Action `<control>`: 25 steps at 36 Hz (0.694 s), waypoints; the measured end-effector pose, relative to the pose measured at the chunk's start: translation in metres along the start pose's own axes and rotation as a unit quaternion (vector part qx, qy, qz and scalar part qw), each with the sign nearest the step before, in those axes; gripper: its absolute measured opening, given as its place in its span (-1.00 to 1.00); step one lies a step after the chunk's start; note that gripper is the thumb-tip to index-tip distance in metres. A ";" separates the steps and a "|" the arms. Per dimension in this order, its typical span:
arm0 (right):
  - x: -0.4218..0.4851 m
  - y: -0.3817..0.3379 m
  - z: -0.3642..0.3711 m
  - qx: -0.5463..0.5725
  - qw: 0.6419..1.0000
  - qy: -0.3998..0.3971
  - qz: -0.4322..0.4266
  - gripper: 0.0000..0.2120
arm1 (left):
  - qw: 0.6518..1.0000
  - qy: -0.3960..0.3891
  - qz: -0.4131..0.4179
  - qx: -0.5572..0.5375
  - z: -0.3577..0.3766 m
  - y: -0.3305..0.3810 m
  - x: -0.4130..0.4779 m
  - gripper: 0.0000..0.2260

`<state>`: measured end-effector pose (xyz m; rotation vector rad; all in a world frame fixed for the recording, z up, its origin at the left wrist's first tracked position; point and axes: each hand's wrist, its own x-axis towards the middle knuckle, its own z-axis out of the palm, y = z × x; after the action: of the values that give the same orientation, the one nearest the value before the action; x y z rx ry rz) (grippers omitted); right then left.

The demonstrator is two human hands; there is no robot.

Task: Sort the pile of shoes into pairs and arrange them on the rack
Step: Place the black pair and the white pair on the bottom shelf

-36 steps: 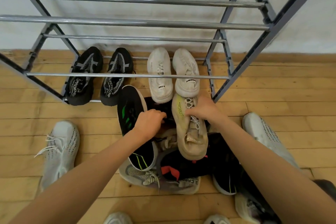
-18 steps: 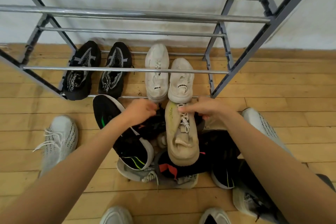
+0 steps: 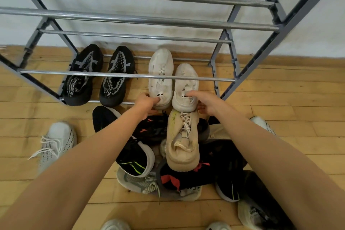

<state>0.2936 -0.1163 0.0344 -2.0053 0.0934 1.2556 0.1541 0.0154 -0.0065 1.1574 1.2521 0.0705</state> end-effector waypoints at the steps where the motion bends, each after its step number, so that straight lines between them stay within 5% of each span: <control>1: 0.001 0.000 0.001 0.018 1.000 -0.001 0.000 -0.60 | 1.000 0.002 0.001 -0.008 0.002 0.000 -0.001 -0.62; 8: 0.015 -0.001 0.003 0.091 0.994 0.030 -0.052 -0.89 | 0.996 -0.007 0.016 -0.090 0.001 -0.007 0.002 -0.63; 25: 0.027 -0.008 -0.002 0.098 0.978 0.085 -0.164 -0.90 | 0.987 -0.049 0.027 -0.148 -0.001 -0.002 0.004 -0.63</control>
<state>0.3122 -0.1029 0.0179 -1.8634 -0.0301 0.8332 0.1537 0.0177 -0.0108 0.9248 1.0822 0.2294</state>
